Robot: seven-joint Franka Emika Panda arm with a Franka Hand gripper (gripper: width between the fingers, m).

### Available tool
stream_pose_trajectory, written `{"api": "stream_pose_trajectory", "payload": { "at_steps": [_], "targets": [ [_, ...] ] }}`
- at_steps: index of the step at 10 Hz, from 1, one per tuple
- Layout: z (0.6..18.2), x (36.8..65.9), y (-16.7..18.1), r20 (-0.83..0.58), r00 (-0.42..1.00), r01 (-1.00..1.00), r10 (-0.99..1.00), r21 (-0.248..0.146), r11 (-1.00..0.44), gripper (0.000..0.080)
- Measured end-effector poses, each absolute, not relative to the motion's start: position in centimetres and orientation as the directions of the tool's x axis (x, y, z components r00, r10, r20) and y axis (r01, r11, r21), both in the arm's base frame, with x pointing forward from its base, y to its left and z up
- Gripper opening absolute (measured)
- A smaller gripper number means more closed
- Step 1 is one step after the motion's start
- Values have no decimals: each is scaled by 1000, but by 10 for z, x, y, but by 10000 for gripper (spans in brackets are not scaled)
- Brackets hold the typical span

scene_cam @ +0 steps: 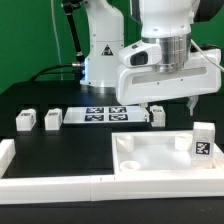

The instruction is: Assemble square table

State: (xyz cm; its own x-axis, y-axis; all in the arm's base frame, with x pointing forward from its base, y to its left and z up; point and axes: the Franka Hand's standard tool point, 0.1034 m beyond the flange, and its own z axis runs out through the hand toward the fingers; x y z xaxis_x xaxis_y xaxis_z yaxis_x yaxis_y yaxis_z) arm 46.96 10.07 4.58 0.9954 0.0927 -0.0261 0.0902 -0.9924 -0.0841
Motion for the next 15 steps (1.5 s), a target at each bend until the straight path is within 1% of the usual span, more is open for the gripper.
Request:
{"api": "stream_pose_trajectory", "payload": {
  "at_steps": [1, 2, 3, 4, 5, 6, 8, 9, 10, 11, 15],
  "targets": [
    [45, 469, 101, -30, 995, 89, 92, -84, -992, 649],
    [40, 448, 100, -165, 986, 24, 38, -89, -996, 649],
    [39, 428, 101, -325, 946, -28, -4, -70, -997, 649],
    [32, 413, 103, -482, 875, -82, -51, -43, -996, 649],
    [29, 416, 105, -521, 852, -89, -54, -42, -995, 649],
    [32, 414, 102, -557, 829, -93, -55, -40, -995, 649],
    [29, 409, 101, -660, 750, -98, -50, -35, -995, 649],
    [29, 400, 101, -729, 683, -102, -51, -27, -994, 649],
    [24, 387, 102, -795, 604, -102, -52, -13, -995, 649],
    [18, 383, 104, -814, 580, -94, -46, -11, -995, 649],
    [16, 382, 103, -813, 580, -96, -47, -11, -995, 649]
  ]
}}
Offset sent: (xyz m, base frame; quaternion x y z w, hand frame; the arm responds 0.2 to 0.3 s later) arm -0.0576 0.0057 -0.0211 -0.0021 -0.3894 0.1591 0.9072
